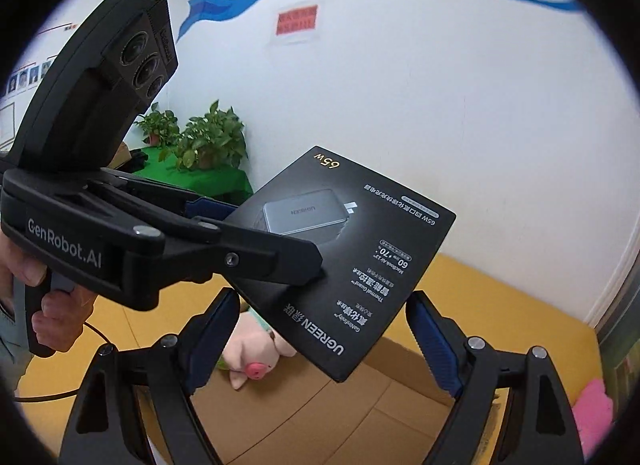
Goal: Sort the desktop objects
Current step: 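Lift the charger box with the left gripper and lower it into the box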
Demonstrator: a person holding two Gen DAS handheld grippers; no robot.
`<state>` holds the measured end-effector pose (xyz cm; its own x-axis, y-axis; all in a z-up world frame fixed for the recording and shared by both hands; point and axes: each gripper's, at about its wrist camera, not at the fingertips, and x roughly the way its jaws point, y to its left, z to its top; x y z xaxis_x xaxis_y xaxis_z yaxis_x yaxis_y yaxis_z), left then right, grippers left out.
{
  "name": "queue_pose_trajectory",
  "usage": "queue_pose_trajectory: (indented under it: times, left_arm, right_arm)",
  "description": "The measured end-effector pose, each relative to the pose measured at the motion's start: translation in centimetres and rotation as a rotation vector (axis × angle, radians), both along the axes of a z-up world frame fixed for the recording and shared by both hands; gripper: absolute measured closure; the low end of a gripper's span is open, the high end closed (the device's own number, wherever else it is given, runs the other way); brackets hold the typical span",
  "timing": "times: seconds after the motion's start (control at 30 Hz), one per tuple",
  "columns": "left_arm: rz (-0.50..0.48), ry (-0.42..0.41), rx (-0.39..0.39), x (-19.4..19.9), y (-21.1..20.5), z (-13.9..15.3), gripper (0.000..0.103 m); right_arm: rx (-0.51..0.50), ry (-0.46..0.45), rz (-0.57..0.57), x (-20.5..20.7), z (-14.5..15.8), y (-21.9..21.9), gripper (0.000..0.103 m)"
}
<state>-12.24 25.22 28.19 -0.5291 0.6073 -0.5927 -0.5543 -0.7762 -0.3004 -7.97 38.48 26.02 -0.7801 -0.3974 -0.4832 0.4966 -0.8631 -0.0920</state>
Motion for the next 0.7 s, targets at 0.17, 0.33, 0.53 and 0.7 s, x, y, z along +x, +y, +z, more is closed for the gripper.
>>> queue_pose_trajectory:
  times: [0.17,0.33,0.53,0.7]
  left_arm:
    - [0.014,-0.088,-0.046,-5.3,1.6,-4.7,0.035]
    - [0.031,-0.209,-0.053,-9.4,2.1,-10.1,0.035]
    - [0.070,-0.347,-0.120,-11.8,2.6,-17.0,0.036]
    - [0.112,-0.433,-0.225,-12.9,3.1,-20.8,0.036]
  right_arm:
    - [-0.053,-0.098,-0.009,-5.4,-4.0,1.4,0.017]
    - [-0.071,-0.191,-0.006,-9.3,-8.8,2.0,0.017]
    - [-0.109,-0.339,0.024,-12.3,-15.0,2.0,0.017]
    - [-0.107,-0.440,0.032,-14.2,-19.2,1.2,0.017]
